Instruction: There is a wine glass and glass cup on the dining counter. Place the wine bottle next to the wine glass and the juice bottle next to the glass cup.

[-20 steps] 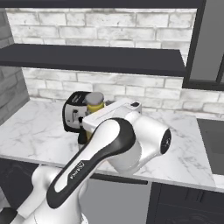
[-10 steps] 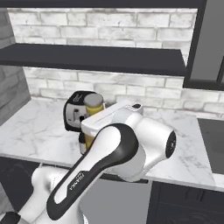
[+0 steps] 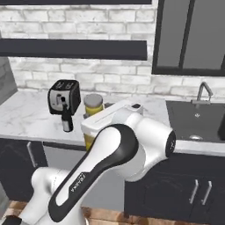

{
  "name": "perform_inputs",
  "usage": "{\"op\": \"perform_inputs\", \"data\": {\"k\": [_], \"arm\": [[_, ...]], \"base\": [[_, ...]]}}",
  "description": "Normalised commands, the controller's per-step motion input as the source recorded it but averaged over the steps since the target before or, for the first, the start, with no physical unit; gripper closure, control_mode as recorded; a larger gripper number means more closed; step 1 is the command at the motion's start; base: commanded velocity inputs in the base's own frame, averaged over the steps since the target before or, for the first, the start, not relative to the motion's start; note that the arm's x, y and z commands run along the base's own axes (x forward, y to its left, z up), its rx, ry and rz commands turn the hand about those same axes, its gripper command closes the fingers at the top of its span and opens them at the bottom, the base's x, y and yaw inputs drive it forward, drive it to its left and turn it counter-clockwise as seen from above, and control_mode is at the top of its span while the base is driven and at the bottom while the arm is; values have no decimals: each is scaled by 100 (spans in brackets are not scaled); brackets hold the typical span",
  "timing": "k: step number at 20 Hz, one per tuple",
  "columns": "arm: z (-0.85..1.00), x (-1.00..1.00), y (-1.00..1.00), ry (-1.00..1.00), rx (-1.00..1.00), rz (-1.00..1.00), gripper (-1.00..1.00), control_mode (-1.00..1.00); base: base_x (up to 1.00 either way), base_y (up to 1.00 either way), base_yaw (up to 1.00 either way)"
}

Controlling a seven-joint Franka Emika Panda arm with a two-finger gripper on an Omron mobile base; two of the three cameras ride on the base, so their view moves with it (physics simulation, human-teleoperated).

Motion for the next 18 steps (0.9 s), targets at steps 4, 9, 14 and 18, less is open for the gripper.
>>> {"op": "perform_inputs", "data": {"k": [4, 9, 14, 18], "arm": [[0, 0, 0, 0, 0, 0, 100, 100], [0, 0, 0, 0, 0, 0, 100, 100], [0, 0, 0, 0, 0, 0, 100, 100], [0, 0, 0, 0, 0, 0, 100, 100]], "base": [[-32, -35, -68], [-38, -31, -70], [-53, -27, -68], [-53, -16, -71]]}}
